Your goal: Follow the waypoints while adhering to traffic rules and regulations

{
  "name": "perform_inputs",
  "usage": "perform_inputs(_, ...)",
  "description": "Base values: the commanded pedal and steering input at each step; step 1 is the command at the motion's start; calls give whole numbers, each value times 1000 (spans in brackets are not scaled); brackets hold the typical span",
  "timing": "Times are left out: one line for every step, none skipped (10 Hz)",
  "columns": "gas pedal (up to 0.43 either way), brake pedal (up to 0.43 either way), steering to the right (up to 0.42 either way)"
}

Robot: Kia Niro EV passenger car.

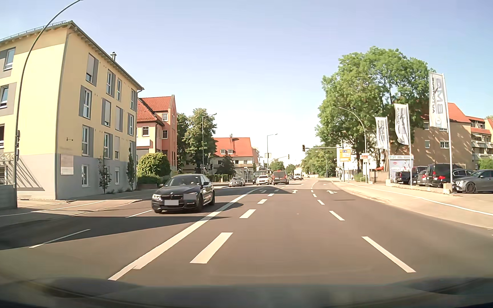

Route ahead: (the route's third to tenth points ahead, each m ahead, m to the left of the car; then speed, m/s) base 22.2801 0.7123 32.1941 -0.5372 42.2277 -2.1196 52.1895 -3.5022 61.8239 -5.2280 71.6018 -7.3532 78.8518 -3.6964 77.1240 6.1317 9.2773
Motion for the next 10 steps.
perform_inputs(59,0,-1)
perform_inputs(59,0,0)
perform_inputs(47,0,0)
perform_inputs(47,0,1)
perform_inputs(39,0,2)
perform_inputs(28,0,2)
perform_inputs(28,0,3)
perform_inputs(28,0,3)
perform_inputs(28,0,5)
perform_inputs(28,0,5)
